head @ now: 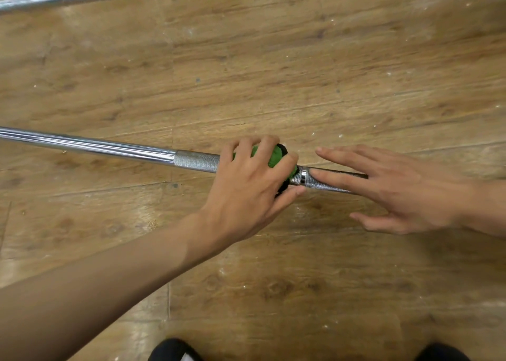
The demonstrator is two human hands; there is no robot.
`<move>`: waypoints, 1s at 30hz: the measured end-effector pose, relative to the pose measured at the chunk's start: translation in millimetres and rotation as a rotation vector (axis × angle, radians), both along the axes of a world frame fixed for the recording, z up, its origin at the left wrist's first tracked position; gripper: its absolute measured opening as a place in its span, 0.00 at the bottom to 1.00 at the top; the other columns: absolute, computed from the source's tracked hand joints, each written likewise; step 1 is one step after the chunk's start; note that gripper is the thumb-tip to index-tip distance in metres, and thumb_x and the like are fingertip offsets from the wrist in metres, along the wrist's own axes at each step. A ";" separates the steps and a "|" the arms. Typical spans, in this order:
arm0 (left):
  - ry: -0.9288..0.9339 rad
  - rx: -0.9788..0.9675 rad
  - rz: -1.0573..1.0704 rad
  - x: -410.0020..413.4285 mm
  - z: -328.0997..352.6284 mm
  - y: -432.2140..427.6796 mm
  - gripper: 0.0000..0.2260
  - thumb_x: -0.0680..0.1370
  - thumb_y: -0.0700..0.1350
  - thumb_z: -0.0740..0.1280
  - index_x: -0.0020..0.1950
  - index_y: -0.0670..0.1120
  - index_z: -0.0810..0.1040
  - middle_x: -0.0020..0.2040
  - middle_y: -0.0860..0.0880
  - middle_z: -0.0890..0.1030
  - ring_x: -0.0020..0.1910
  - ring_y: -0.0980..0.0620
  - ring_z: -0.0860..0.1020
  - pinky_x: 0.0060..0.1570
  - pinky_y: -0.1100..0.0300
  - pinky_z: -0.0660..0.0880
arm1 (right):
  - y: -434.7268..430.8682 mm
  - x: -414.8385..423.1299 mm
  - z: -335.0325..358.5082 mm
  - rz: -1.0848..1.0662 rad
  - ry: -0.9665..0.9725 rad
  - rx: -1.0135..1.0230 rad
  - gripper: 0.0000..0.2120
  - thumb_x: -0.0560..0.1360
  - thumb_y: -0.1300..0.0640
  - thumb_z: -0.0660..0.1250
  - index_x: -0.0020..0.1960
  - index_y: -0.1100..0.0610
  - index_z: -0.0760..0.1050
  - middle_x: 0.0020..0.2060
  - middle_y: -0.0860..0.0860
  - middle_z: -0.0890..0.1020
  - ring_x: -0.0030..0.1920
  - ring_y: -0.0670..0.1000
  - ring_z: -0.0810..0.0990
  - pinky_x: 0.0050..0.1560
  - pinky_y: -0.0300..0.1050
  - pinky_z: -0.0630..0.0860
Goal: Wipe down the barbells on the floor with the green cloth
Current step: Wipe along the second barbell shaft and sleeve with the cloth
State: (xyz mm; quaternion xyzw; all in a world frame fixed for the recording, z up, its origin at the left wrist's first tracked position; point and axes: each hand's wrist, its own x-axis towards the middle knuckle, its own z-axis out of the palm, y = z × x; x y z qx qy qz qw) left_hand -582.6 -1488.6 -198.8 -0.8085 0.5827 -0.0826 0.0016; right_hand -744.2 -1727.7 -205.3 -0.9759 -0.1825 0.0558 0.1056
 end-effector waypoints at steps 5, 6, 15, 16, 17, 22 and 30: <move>-0.030 -0.024 -0.022 -1.6 -3.7 -12.6 0.24 0.87 0.60 0.50 0.57 0.45 0.78 0.53 0.43 0.79 0.45 0.40 0.75 0.44 0.45 0.71 | 2.7 5.0 1.3 0.013 -0.058 -0.030 0.39 0.79 0.39 0.59 0.84 0.54 0.54 0.82 0.57 0.60 0.76 0.60 0.68 0.68 0.59 0.77; -0.037 -0.038 -0.036 -1.0 -4.8 -15.1 0.24 0.88 0.59 0.50 0.55 0.45 0.78 0.51 0.44 0.79 0.44 0.40 0.75 0.43 0.45 0.71 | 4.5 8.0 1.0 0.036 -0.069 -0.029 0.39 0.79 0.39 0.59 0.84 0.56 0.54 0.82 0.57 0.60 0.77 0.60 0.67 0.69 0.59 0.75; -0.047 -0.076 -0.184 33.8 -11.0 9.4 0.24 0.88 0.58 0.52 0.56 0.43 0.80 0.49 0.43 0.80 0.43 0.41 0.76 0.41 0.47 0.74 | 5.1 5.9 1.2 0.110 -0.158 0.045 0.33 0.81 0.49 0.63 0.80 0.65 0.63 0.75 0.61 0.71 0.64 0.61 0.78 0.58 0.58 0.82; -0.005 -0.074 -0.160 45.8 -8.8 15.8 0.24 0.88 0.58 0.52 0.54 0.42 0.80 0.48 0.43 0.79 0.43 0.41 0.76 0.41 0.47 0.73 | 5.3 5.2 0.6 0.110 -0.166 0.054 0.33 0.81 0.49 0.63 0.80 0.65 0.63 0.75 0.61 0.71 0.65 0.60 0.77 0.60 0.57 0.81; 0.041 -0.075 -0.111 57.4 -5.8 22.8 0.24 0.87 0.58 0.52 0.52 0.43 0.79 0.46 0.43 0.78 0.42 0.41 0.76 0.40 0.47 0.72 | 6.1 4.9 -0.5 0.111 -0.179 0.064 0.32 0.81 0.49 0.63 0.79 0.65 0.64 0.75 0.61 0.72 0.65 0.60 0.77 0.62 0.56 0.81; 0.088 -0.137 0.111 59.4 -1.8 27.0 0.19 0.86 0.54 0.56 0.44 0.43 0.74 0.40 0.43 0.75 0.39 0.40 0.74 0.38 0.47 0.71 | 9.4 5.1 -1.7 0.103 -0.211 0.138 0.28 0.80 0.51 0.65 0.76 0.65 0.70 0.72 0.60 0.75 0.62 0.62 0.80 0.57 0.58 0.82; 0.062 -0.159 -0.074 -24.0 -13.1 -17.9 0.22 0.88 0.54 0.52 0.54 0.42 0.80 0.49 0.43 0.79 0.43 0.41 0.75 0.44 0.47 0.72 | 10.1 -17.8 6.7 0.043 -0.230 0.153 0.23 0.82 0.54 0.64 0.72 0.64 0.75 0.68 0.59 0.79 0.62 0.59 0.81 0.61 0.54 0.80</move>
